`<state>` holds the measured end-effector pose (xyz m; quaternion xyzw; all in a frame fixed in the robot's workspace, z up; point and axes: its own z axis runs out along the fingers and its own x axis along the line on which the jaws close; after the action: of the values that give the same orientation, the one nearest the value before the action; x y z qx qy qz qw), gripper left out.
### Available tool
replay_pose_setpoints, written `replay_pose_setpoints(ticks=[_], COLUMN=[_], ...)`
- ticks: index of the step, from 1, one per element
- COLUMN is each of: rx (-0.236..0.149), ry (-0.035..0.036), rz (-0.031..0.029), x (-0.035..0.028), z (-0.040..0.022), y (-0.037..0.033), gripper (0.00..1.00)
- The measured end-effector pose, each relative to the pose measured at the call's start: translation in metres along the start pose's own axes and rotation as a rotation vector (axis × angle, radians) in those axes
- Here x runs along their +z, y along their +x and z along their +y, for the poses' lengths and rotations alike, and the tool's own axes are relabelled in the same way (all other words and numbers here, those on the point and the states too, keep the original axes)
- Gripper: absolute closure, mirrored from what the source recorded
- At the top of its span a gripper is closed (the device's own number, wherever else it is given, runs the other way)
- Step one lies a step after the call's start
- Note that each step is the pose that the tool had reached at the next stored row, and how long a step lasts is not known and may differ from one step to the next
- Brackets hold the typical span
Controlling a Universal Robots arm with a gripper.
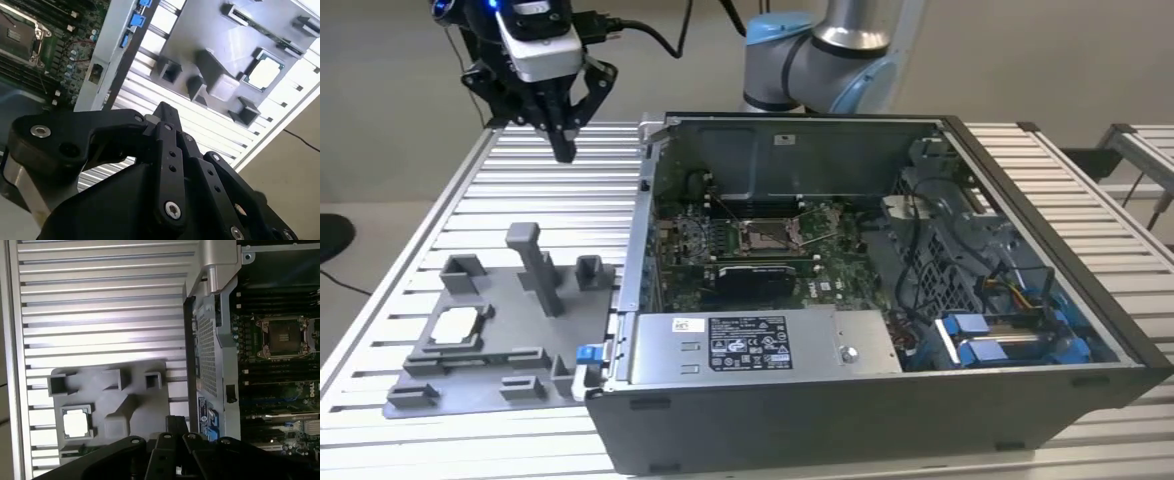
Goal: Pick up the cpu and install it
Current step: 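Pick up the cpu and move it towards the insertion slot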
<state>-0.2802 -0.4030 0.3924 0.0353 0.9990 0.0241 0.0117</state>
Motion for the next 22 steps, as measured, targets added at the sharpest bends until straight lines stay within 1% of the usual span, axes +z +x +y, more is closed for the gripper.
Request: replay_pose_setpoints(ticks=[13,16,17,19,22], rx=[0.0,0.0,-0.002,-0.013,-0.026], ry=[-0.0001,-0.0001,-0.0002,-0.0005,-0.0007], rz=[-0.0025,-0.0027,-0.0027,-0.0022,-0.0015], x=[-0.0019,-0.0021,-0.0021,-0.0019,-0.0016], z=[-0.017,-0.0189,-0.0192,-0.0195,-0.0191], y=[0.053,0.0631,0.0675,0.0735,0.0773], gripper=[1.0,1.0,1.0,1.0,1.0])
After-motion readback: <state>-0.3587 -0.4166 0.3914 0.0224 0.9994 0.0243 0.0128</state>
